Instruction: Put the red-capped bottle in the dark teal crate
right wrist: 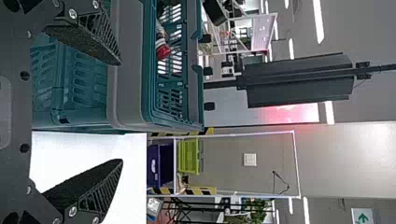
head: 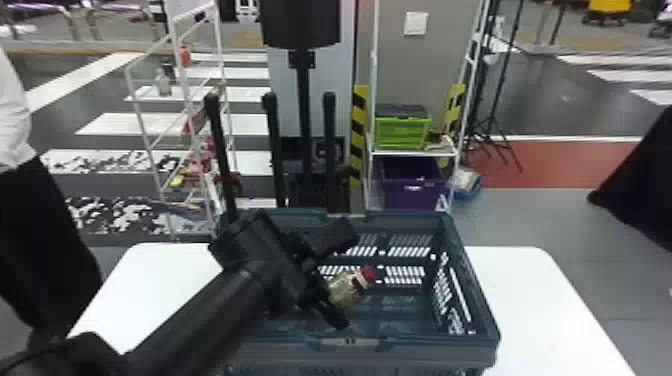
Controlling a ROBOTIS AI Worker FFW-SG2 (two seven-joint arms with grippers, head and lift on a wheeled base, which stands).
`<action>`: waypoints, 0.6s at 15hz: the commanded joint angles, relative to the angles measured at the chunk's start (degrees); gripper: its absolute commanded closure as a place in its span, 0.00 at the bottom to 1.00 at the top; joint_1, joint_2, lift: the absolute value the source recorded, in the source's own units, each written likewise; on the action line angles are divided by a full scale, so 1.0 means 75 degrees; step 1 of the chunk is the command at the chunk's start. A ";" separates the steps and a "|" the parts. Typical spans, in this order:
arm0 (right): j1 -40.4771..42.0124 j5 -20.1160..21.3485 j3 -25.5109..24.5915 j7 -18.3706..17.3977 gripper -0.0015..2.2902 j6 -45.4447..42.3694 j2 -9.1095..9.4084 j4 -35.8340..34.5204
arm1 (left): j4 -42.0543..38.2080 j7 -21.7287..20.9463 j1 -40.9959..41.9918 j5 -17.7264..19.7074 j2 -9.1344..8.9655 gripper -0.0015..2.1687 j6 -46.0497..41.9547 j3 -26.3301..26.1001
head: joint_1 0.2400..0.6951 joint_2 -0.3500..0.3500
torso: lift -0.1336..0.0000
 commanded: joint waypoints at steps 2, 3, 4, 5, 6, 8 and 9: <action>-0.0008 0.0000 0.0007 -0.0006 0.06 0.0022 0.0000 0.0017 | -0.0098 0.0067 0.0119 -0.0052 -0.0021 0.57 0.0008 -0.0007 | 0.57 0.50 | 1.00; -0.0008 0.0000 -0.0005 0.0005 0.06 0.0022 0.0000 0.0017 | -0.0203 0.0126 0.0189 0.0042 -0.0021 0.14 0.0008 -0.0007 | 0.57 0.50 | 1.00; 0.0015 -0.0024 -0.0005 -0.0006 0.06 0.0022 0.0000 0.0017 | -0.0309 0.0126 0.0213 0.0101 -0.0021 0.00 0.0008 -0.0007 | 0.57 0.50 | 1.00; 0.0015 -0.0024 -0.0005 -0.0006 0.06 0.0022 0.0000 0.0017 | -0.0356 0.0137 0.0236 0.0112 -0.0021 0.00 0.0008 -0.0007 | 0.57 0.50 | 1.00; 0.0027 -0.0024 -0.0017 -0.0006 0.06 -0.0001 0.0000 0.0029 | -0.0426 0.0196 0.0248 0.0112 -0.0021 0.00 0.0008 -0.0007 | 0.57 0.50 | 1.00; 0.0027 -0.0024 -0.0017 -0.0006 0.06 -0.0001 0.0000 0.0052 | -0.0684 0.0243 0.0259 0.0136 -0.0021 0.00 0.0031 -0.0007 | 0.57 0.50 | 1.00; 0.0027 -0.0024 -0.0017 -0.0006 0.06 -0.0001 0.0000 0.0064 | -0.0965 0.0231 0.0295 0.0147 0.0046 0.00 0.0102 -0.0007 | 0.57 0.50 | 1.00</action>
